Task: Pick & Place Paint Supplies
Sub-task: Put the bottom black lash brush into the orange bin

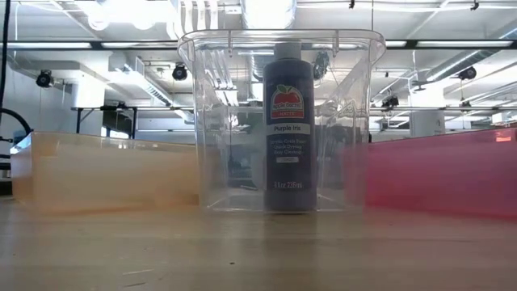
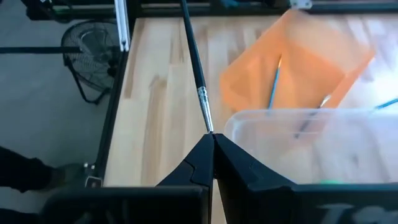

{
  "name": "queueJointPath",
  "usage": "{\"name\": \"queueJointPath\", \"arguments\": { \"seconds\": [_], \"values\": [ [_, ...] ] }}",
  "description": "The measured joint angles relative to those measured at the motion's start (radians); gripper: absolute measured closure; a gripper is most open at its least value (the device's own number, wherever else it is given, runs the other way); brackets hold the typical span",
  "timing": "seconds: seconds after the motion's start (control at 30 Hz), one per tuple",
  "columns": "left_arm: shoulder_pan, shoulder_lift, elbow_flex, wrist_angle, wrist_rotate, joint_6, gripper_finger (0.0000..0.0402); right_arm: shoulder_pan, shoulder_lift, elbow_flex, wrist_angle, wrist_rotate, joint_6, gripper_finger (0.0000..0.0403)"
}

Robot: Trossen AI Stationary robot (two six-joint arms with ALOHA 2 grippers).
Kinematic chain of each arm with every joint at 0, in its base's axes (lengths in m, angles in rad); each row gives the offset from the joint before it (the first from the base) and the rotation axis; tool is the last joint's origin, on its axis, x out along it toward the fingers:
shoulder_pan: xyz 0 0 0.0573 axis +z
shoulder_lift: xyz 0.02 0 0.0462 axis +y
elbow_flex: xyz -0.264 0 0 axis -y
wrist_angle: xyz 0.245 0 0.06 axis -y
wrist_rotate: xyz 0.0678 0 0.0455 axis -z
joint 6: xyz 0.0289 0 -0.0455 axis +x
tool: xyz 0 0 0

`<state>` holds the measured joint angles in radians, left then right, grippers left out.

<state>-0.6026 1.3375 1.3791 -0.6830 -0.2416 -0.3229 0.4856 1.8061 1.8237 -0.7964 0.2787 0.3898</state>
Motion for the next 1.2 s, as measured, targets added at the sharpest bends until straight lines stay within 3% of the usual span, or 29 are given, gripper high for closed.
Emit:
{"name": "queueJointPath", "arguments": {
  "seconds": [0.2, 0.6, 1.2],
  "values": [
    [0.039, 0.083, 0.009, 0.040, -0.005, -0.006, 0.0193, -0.017, 0.003, 0.066, -0.072, -0.003, -0.035, 0.0395],
    [0.112, 0.133, 0.009, 0.117, 0.050, -0.051, 0.0257, -0.017, 0.004, 0.072, -0.102, -0.018, -0.089, 0.0395],
    [0.119, 0.140, 0.001, 0.107, 0.070, -0.097, 0.0259, -0.042, 0.004, 0.071, -0.042, -0.015, -0.142, 0.0395]
  ]
}}
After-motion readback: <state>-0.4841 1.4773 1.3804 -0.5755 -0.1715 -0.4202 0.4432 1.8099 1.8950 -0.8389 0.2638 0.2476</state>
